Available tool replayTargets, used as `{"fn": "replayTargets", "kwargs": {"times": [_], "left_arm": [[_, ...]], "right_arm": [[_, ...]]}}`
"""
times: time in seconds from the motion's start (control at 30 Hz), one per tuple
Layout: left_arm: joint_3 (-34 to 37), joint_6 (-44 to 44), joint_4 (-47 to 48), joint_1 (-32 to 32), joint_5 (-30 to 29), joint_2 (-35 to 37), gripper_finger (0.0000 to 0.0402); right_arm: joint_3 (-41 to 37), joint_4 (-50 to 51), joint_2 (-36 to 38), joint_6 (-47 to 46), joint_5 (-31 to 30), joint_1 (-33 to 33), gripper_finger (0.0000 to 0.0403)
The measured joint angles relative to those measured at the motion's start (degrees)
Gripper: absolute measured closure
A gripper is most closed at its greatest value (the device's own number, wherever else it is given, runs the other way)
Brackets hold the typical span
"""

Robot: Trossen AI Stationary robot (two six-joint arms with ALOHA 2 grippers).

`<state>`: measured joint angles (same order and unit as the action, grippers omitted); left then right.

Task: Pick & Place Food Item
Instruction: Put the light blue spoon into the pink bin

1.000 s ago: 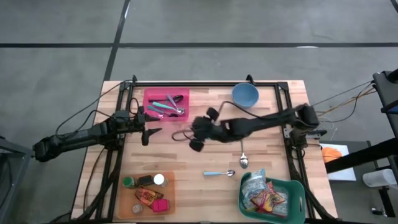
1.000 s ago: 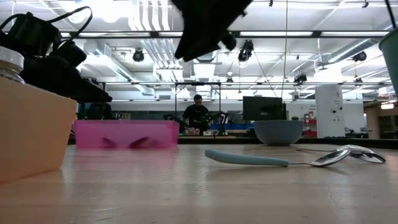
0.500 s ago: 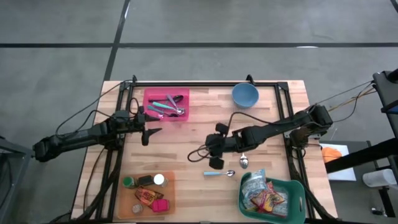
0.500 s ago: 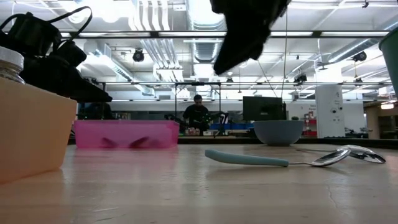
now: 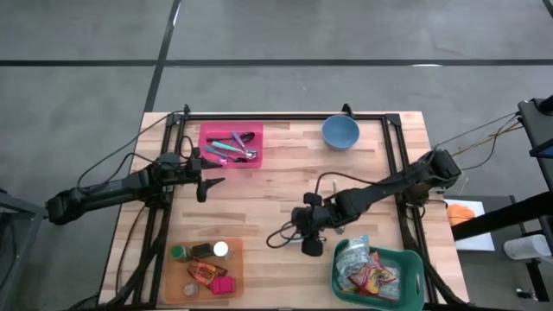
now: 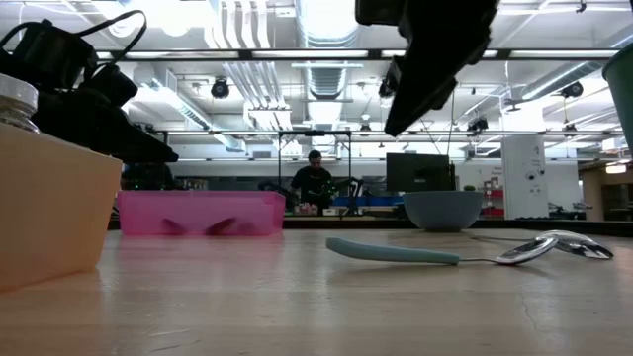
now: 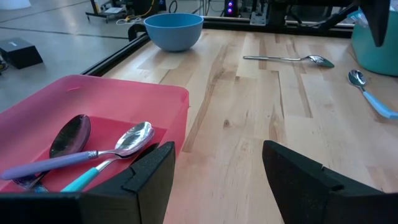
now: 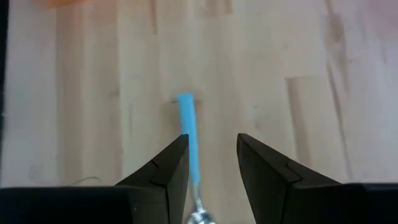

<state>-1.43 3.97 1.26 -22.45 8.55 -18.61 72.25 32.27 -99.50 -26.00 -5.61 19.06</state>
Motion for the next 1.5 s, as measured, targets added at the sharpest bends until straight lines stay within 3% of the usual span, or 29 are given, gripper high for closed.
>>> {"fn": "replayTargets", "kwargs": {"times": [0.67, 1.13, 1.5], "left_arm": [[0.00, 0.00, 0.02, 0.00, -0.01, 0.00, 0.0158], [0.02, 0.01, 0.02, 0.00, 0.01, 0.00, 0.0158], [0.01, 0.00, 0.01, -0.01, 0.01, 0.00, 0.0158]], "right_arm": [[-6.64, -2.72, -0.02, -17.11, 0.61, 3.66, 0.0269], [-10.23, -5.19, -0.02, -16.88, 3.34, 2.15, 0.0269], [-8.12, -4.49, -0.04, -23.14, 4.59, 1.30, 0.0269]]}}
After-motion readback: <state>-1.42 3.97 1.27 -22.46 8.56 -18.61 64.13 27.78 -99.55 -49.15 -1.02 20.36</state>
